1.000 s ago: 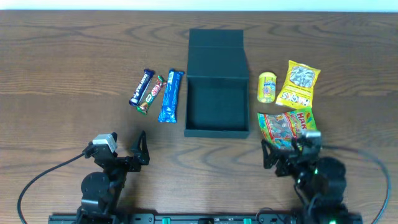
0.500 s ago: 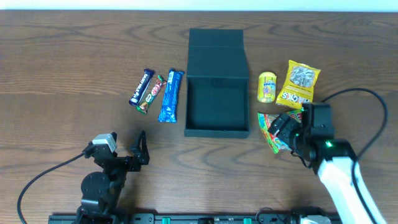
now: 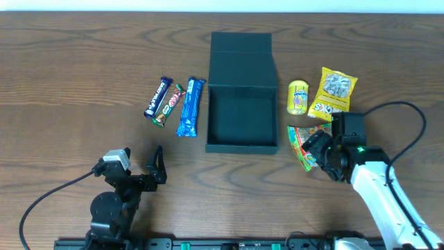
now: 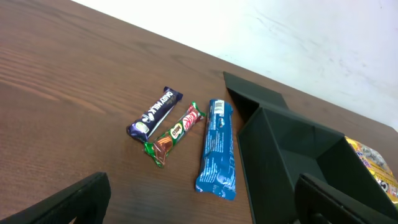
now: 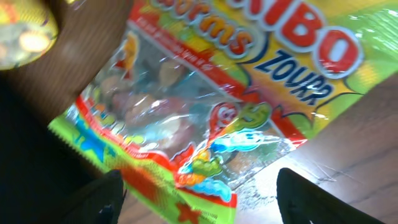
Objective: Pack container
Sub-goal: 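Reach right gripper to the green Haribo bag and grasp it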
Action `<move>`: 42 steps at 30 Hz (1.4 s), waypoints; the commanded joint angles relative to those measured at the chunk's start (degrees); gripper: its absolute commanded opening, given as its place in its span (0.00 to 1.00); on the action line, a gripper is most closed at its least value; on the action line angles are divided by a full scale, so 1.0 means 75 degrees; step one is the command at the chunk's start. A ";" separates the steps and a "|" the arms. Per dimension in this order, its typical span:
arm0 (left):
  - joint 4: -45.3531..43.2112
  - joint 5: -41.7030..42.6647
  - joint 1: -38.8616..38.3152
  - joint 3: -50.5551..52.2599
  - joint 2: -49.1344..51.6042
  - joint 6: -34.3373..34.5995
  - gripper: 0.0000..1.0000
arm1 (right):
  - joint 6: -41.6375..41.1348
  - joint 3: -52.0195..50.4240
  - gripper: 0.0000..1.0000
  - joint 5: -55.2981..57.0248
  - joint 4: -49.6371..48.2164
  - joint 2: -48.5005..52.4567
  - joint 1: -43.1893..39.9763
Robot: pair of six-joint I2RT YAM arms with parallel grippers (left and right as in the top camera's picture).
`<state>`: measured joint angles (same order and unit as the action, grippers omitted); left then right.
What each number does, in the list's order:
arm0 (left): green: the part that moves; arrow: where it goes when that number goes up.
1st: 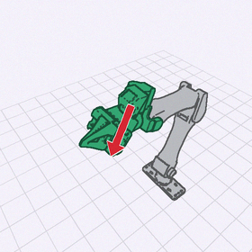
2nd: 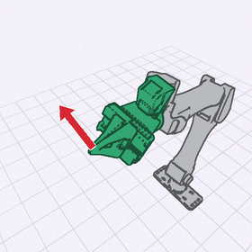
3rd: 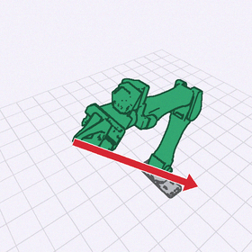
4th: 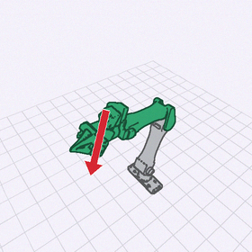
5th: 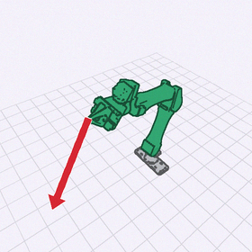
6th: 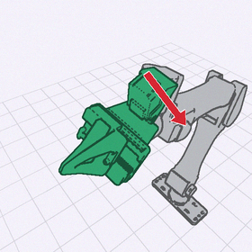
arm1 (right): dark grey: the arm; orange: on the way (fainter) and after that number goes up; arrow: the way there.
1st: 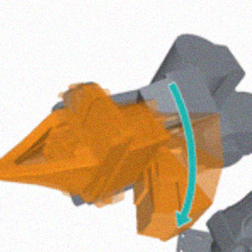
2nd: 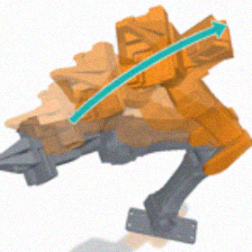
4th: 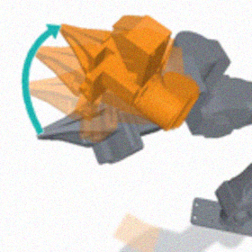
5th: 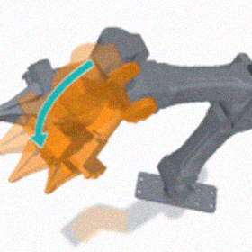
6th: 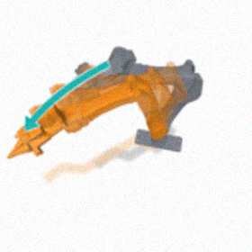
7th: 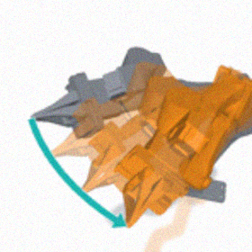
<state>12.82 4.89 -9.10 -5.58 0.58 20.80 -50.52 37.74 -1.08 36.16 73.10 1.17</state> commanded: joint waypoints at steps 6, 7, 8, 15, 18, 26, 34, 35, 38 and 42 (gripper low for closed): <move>0.0055 -0.0114 0.0023 0.0210 -0.0044 -0.0085 0.95 | -0.0723 0.0111 0.76 0.0224 -0.0396 0.1026 -0.0306; 0.0055 -0.0114 0.0023 0.0210 -0.0044 -0.0085 0.95 | -0.0723 0.0111 0.76 0.0224 -0.0522 0.1131 -0.0306; 0.0055 -0.0114 0.0023 0.0210 -0.0044 -0.0087 0.95 | -0.0723 0.0111 0.75 0.0224 -0.0597 0.1192 -0.0306; 0.0055 -0.0114 0.0023 0.0210 -0.0044 -0.0085 0.95 | -0.0720 0.0111 0.48 0.0230 -0.0959 0.1740 -0.0318; 0.0055 -0.0114 0.0023 0.0210 -0.0044 -0.0085 0.95 | -0.0717 0.0111 0.31 0.0233 -0.0970 0.1909 -0.0318; 0.0055 -0.0114 0.0023 0.0210 -0.0044 -0.0085 0.95 | -0.0667 0.0114 0.01 0.0163 -0.0883 0.2011 -0.0318; 0.0055 -0.0114 0.0023 0.0210 -0.0044 -0.0087 0.95 | -0.0341 0.0927 0.75 -0.0857 0.0233 0.1440 -0.0318; 0.0055 -0.0114 0.0023 0.0210 -0.0044 -0.0085 0.95 | -0.0344 0.1096 0.78 -0.0825 0.0338 0.1355 -0.0318; 0.0055 -0.0114 0.0023 0.0210 -0.0044 -0.0085 0.95 | -0.0504 0.1451 0.82 -0.0621 0.0376 0.1209 -0.0318; 0.0055 -0.0114 0.0023 0.0210 -0.0044 -0.0085 0.95 | -0.1189 0.1513 0.84 -0.0251 0.0181 0.1259 -0.0332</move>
<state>12.80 4.89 -9.10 -5.58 0.58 20.80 -55.16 48.64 -5.54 37.69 82.56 -0.69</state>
